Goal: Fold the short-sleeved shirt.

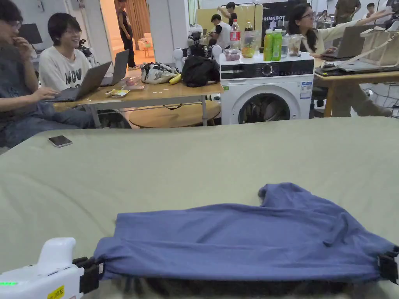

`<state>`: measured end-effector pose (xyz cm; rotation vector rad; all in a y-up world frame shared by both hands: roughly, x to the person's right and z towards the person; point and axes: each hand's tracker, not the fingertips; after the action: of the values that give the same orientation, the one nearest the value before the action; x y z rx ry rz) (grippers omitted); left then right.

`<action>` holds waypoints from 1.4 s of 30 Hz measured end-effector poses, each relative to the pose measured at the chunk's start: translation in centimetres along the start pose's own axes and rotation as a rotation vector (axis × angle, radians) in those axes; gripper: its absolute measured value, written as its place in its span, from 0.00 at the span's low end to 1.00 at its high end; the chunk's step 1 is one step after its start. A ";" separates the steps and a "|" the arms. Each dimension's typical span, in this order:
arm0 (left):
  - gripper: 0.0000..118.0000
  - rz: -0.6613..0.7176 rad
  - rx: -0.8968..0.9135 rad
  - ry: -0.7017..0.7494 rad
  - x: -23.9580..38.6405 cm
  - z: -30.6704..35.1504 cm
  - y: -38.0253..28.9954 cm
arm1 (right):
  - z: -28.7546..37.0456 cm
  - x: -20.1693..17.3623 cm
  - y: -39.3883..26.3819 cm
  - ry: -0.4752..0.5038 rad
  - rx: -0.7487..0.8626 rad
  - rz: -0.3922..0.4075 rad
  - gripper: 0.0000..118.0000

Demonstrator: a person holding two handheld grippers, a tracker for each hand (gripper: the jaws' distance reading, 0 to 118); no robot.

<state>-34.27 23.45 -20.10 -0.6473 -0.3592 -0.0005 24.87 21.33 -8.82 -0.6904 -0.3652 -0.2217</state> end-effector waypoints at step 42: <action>0.05 0.132 0.017 -0.112 3.0 -4.5 5.5 | 3.7 -11.3 -2.3 0.259 0.124 0.208 0.00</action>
<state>-29.37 25.52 -25.74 -0.6543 -0.4235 0.1654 12.87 22.95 -9.37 -0.5645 -0.0573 -0.0883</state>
